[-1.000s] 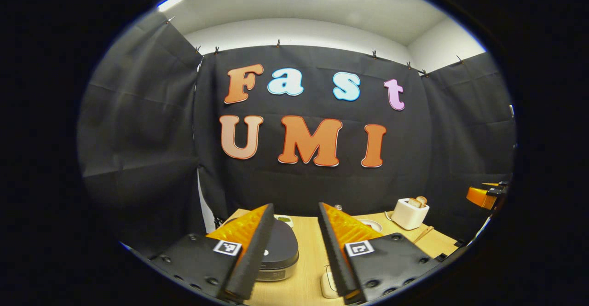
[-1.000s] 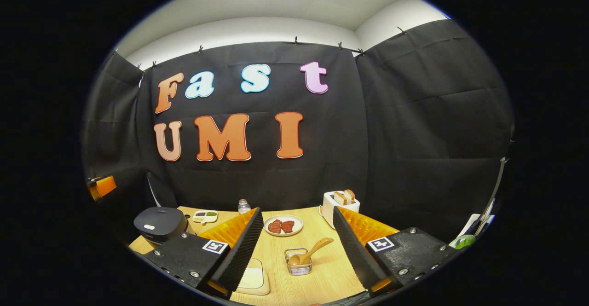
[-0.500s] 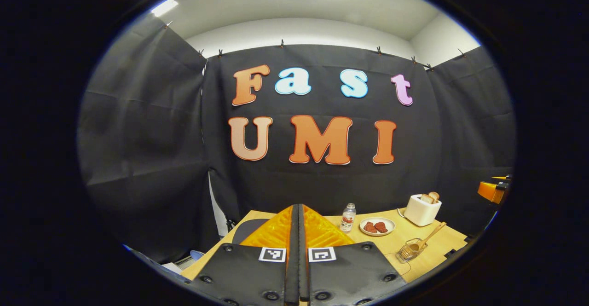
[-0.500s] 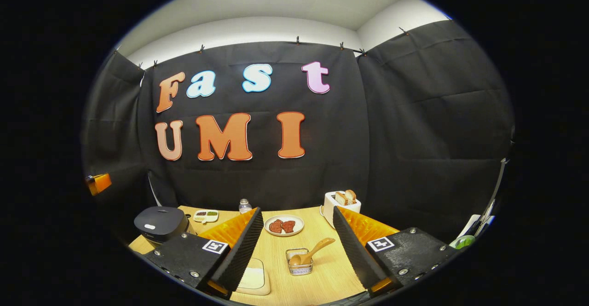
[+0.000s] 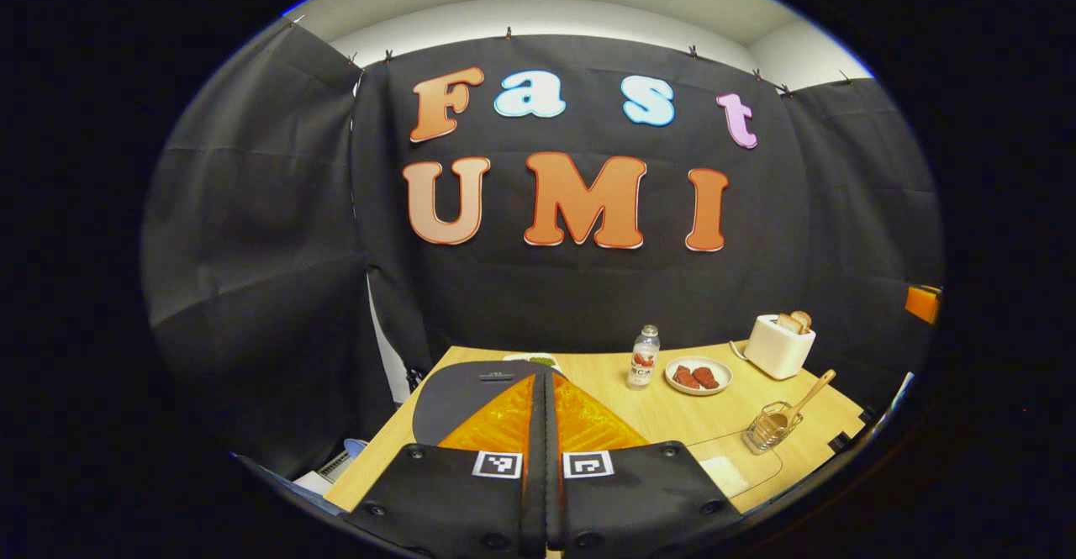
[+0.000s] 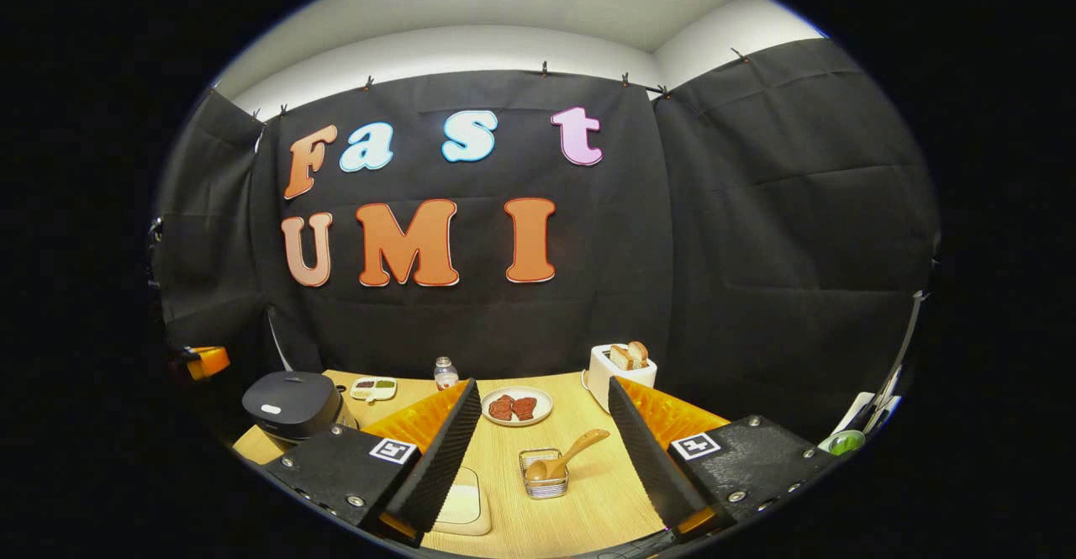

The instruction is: Close the left gripper, press the button to open the rice cooker; take a wooden spoon from the chopstick holder with the right hand, scoop a spoonful of rice and pour it into the rice cooker, then put the wooden spoon back into the chopstick holder.

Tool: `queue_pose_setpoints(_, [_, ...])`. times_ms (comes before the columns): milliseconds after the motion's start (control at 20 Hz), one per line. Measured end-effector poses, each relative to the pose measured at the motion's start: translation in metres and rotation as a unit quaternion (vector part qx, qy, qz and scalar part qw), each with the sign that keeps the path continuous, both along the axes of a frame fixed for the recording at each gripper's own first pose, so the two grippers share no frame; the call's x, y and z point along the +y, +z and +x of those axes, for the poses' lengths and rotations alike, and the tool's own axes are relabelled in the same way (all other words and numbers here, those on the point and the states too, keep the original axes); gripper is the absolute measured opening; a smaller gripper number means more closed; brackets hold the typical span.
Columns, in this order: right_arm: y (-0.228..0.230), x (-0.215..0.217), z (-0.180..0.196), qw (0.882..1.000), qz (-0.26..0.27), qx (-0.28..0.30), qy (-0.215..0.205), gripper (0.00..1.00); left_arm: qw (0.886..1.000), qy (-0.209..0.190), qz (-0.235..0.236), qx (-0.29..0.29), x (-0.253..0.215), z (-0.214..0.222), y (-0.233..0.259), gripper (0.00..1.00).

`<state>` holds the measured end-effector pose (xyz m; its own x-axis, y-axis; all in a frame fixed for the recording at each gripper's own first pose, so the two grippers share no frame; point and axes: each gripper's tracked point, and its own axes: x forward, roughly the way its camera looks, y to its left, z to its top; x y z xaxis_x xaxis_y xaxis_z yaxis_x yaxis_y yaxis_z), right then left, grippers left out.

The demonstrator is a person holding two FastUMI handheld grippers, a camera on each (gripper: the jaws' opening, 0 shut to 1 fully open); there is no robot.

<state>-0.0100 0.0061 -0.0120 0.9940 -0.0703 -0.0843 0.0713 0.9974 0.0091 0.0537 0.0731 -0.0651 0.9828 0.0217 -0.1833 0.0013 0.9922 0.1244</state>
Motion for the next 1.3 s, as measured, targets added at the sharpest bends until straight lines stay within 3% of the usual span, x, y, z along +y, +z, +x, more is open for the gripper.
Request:
queue_pose_setpoints(450, [-0.014, -0.008, 0.001, 1.0, 0.004, 0.022, -0.015, 0.94, 0.993, 0.023, -0.002, 0.116, 0.037, 0.039, -0.09, 0.04])
queue_pose_setpoints(500, [-0.015, -0.009, 0.002, 1.0, 0.004, 0.024, -0.016, 0.94, 0.991, 0.026, -0.005, 0.128, 0.041, 0.043, -0.097, 0.0])
queue_pose_setpoints(550, [-0.016, -0.009, 0.003, 0.999, 0.003, 0.026, -0.018, 0.94, 0.99, 0.03, -0.008, 0.141, 0.045, 0.044, -0.104, 0.04])
queue_pose_setpoints(750, [-0.018, -0.011, 0.006, 0.999, -0.001, 0.03, -0.022, 0.95, 0.985, 0.042, -0.019, 0.167, 0.052, 0.047, -0.118, 0.04])
queue_pose_setpoints(850, [-0.023, -0.011, 0.006, 0.999, -0.003, 0.036, -0.022, 0.95, 0.984, 0.034, -0.002, 0.172, 0.05, 0.048, -0.122, 0.04])
queue_pose_setpoints(900, [-0.025, -0.009, 0.007, 0.999, -0.001, 0.04, -0.02, 0.99, 0.983, 0.031, 0.01, 0.181, 0.052, 0.045, -0.125, 0.04])
queue_pose_setpoints(1000, [-0.029, -0.006, 0.009, 0.999, 0.005, 0.045, -0.017, 0.95, 0.979, 0.028, 0.02, 0.202, 0.051, 0.045, -0.132, 0.05])
queue_pose_setpoints(1050, [-0.03, -0.005, 0.008, 0.999, 0.008, 0.046, -0.015, 0.95, 0.981, 0.023, 0.024, 0.191, 0.05, 0.045, -0.127, 0.0])
queue_pose_setpoints(1300, [-0.029, -0.008, 0.007, 0.999, 0.01, 0.042, -0.018, 0.95, 0.985, 0.039, 0.025, 0.165, 0.052, 0.048, -0.113, 0.04])
